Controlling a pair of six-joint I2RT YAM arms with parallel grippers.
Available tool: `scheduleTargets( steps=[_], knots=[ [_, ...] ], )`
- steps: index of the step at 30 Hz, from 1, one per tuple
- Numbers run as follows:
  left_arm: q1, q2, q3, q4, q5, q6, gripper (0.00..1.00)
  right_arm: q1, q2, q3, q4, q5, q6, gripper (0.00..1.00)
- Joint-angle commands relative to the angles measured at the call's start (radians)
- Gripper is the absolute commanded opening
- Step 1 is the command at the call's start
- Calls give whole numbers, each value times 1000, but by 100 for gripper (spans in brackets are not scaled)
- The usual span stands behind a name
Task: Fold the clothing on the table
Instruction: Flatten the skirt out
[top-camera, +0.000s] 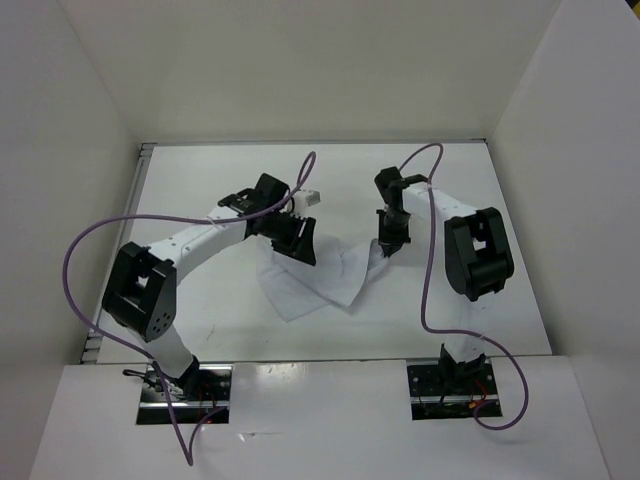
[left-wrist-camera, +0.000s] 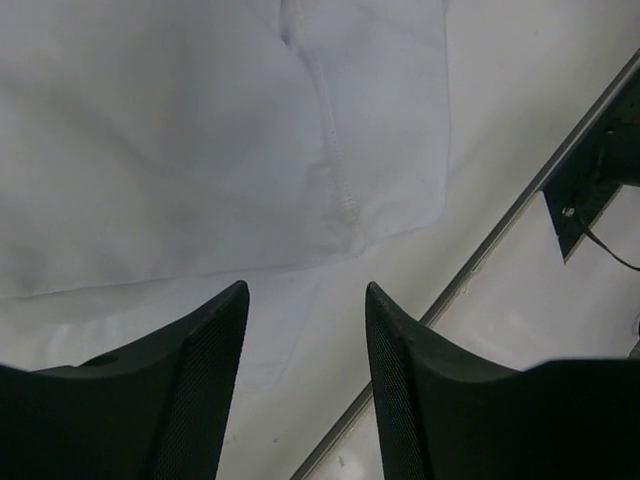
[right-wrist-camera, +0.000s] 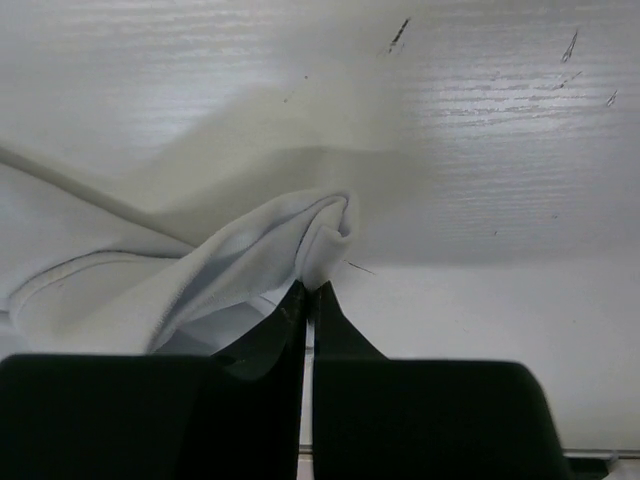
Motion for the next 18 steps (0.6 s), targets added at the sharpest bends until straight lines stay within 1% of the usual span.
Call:
scheduleTargets(
  steps=[1,3,4,7,10,12,14,16,18],
  knots=[
    [-21,30,1,21,-109,-126,58,-5,-53,68,10,23,1,0],
    [-30,30,-20,69,-138,-194,58,-5,-64,79,-1,23,1,0],
    [-30,16,-34,87,-147,-266,58,-5,-64,79,-1,23,1,0],
    [-30,-13,-88,117,-184,-375,58,-5,-83,79,-10,23,1,0],
    [-50,-13,-118,126,-203,-415,59,-5,-93,44,-10,23,1,0],
    [-84,14,-119,126,-241,-426,59,-5,-93,33,-10,23,1,0],
    [-105,56,-119,97,-241,-426,59,-5,-102,33,-1,12,1,0],
    [-141,65,-128,97,-232,-457,59,-5,-102,33,-1,12,-8,0],
    [-150,65,-140,133,-232,-477,60,-5,-102,42,-1,3,-9,0]
  ],
)
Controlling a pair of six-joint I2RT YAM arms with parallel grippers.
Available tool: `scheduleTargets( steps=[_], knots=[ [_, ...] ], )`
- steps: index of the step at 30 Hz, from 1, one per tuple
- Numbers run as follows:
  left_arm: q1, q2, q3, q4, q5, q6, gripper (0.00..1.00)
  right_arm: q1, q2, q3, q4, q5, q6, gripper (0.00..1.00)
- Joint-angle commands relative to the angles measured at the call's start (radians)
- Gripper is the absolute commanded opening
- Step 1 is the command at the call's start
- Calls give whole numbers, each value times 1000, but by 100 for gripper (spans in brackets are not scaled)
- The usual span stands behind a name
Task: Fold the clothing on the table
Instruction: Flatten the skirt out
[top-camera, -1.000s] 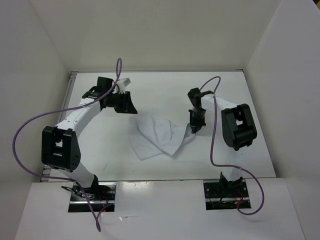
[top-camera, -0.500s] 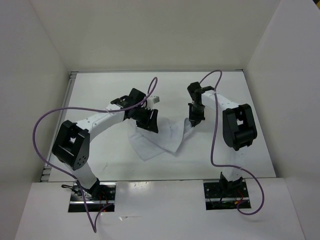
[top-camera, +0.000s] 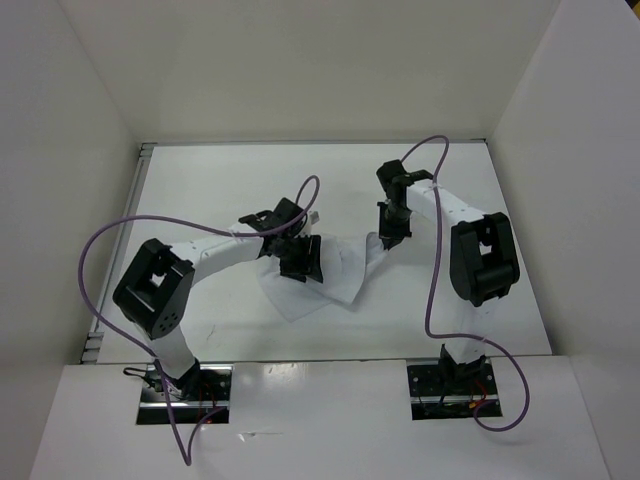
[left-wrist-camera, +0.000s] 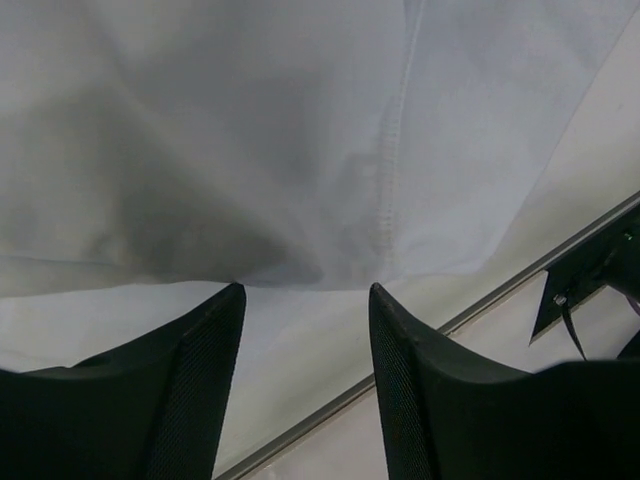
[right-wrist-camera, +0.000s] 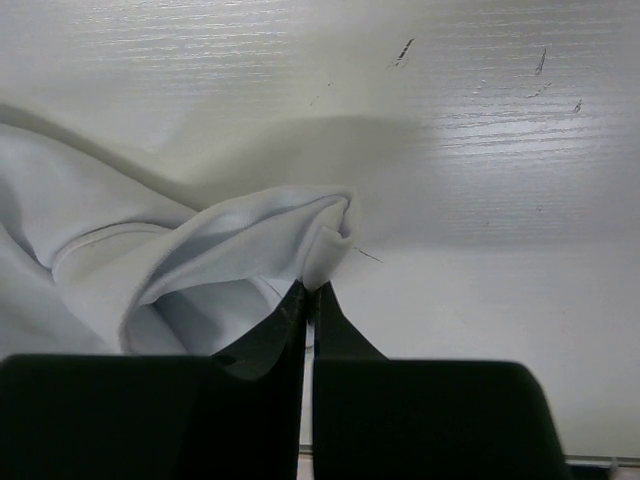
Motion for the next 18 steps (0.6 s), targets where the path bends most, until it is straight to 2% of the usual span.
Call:
scheduleTargets(
  steps=[1,6,8,9,10,12,13,14,18],
  knots=[
    [-23,11,-19,32,-10,-60,60,-5,-50,8,2,-2,-8,0],
    [-32,99,26,34,-20,-75,60,-5,-50,8,2,-11,-8,0],
    [-32,122,26,48,-10,-86,56,-5,-50,8,2,-20,-8,0],
    [-32,122,26,63,-10,-86,51,-5,-50,8,2,-20,-8,0],
    [-32,140,26,63,-10,-86,38,-5,-50,-1,2,-20,-8,0],
    [-32,183,35,72,-10,-86,27,-5,-59,-2,2,-20,-8,0],
    [-32,197,50,63,-10,-77,18,-5,-59,-2,2,-20,-8,0],
    [-32,197,90,46,-1,-77,0,-5,-59,-2,2,-20,-8,0],
    [-23,94,210,25,26,-67,0,-5,-79,-21,12,-29,-8,0]
  ],
)
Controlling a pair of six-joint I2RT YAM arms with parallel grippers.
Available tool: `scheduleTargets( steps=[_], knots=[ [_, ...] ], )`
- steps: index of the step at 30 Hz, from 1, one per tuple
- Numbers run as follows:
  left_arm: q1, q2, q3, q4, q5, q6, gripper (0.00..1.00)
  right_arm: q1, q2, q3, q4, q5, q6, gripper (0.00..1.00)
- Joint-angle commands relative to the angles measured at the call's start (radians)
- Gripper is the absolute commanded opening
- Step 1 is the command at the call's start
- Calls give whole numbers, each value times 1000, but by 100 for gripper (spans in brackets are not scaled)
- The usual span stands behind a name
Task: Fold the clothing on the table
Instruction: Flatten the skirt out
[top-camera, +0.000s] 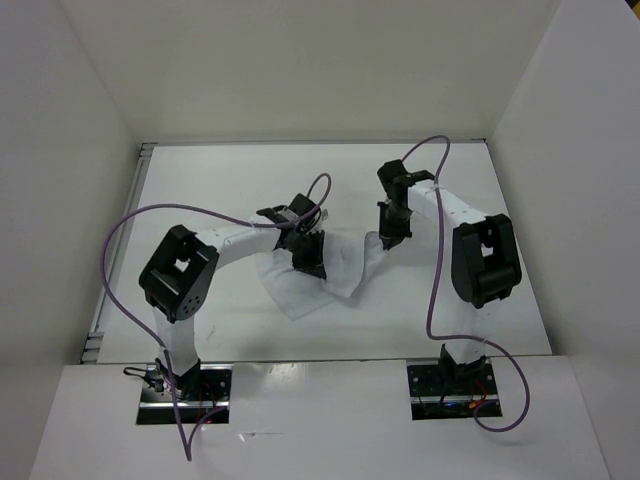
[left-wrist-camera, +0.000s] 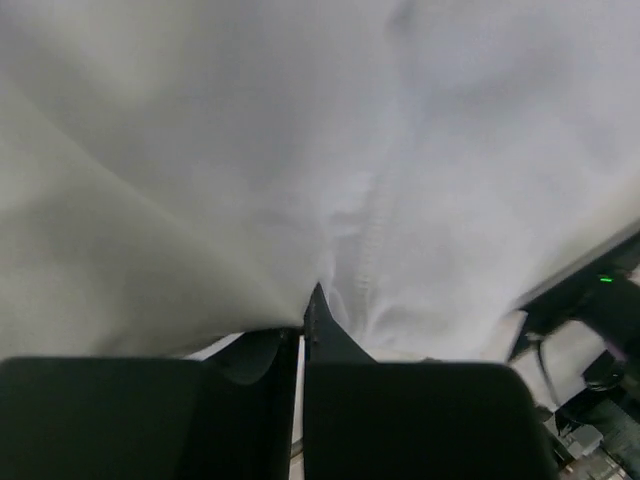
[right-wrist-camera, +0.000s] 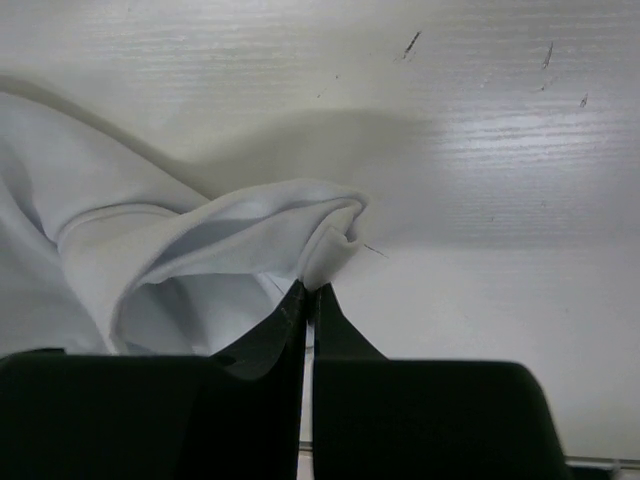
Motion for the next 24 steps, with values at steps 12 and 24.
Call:
scheduleTargets(
  steps=[12,24],
  knots=[
    [328,-54,172,296,-45,-195,34,-5,-69,-28,20,-23,-5,0],
    [431,-50,138,339,55,-131,53,13,-89,-9,7,58,7,0]
  ],
)
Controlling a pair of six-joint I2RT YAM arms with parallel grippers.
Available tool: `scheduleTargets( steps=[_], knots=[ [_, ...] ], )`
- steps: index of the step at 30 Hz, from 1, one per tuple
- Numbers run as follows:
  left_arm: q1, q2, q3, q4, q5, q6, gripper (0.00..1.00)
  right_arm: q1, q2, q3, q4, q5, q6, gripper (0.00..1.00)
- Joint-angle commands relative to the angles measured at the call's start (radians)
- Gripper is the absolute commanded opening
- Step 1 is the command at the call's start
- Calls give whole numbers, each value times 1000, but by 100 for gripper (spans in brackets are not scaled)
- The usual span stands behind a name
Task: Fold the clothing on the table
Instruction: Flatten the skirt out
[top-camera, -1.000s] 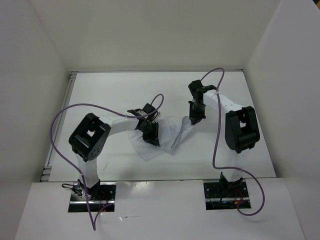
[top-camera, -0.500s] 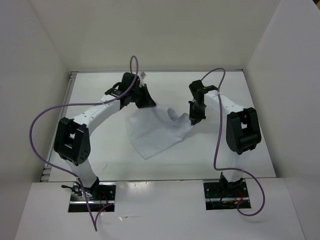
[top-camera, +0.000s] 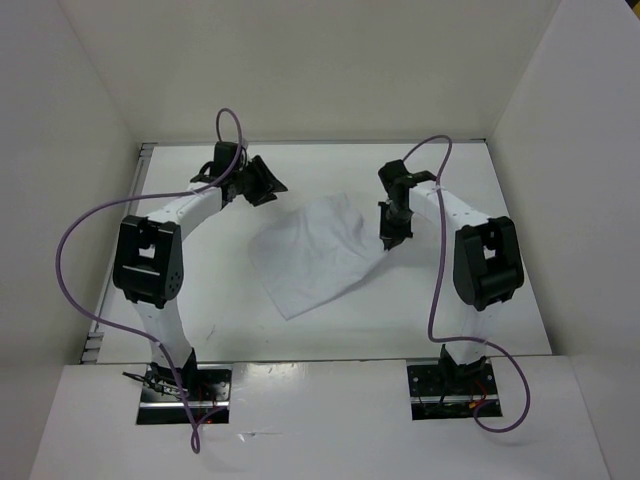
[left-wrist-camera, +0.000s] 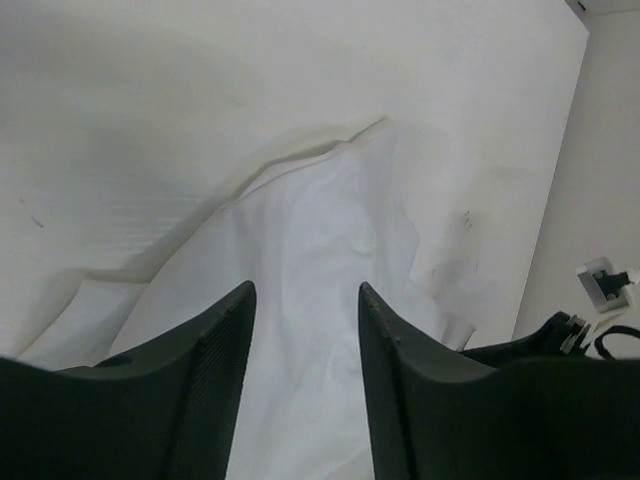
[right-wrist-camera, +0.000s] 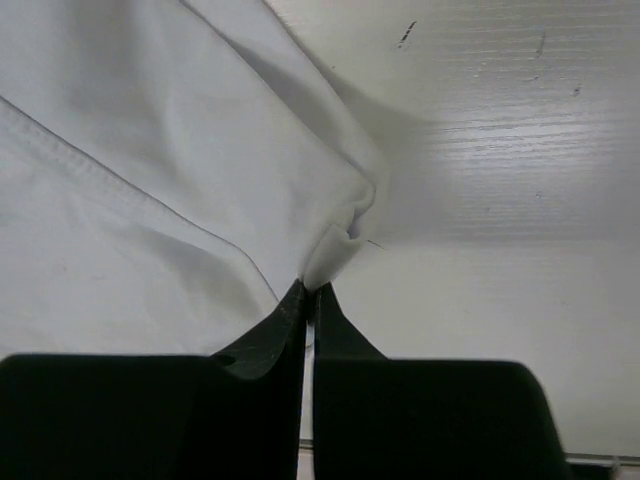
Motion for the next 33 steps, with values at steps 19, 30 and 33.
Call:
scheduleTargets(
  steps=[19,30,33],
  knots=[
    [-132,133,-119,-273,-128,275,0,156,-54,217,-86,278,125,42],
    [-360,-267,-454,-406,-22,186,5,107,15,226,-40,255,94,43],
    [-373,-373,-435,-495,-51,186,8,81,24,226,-20,255,85,43]
  ],
)
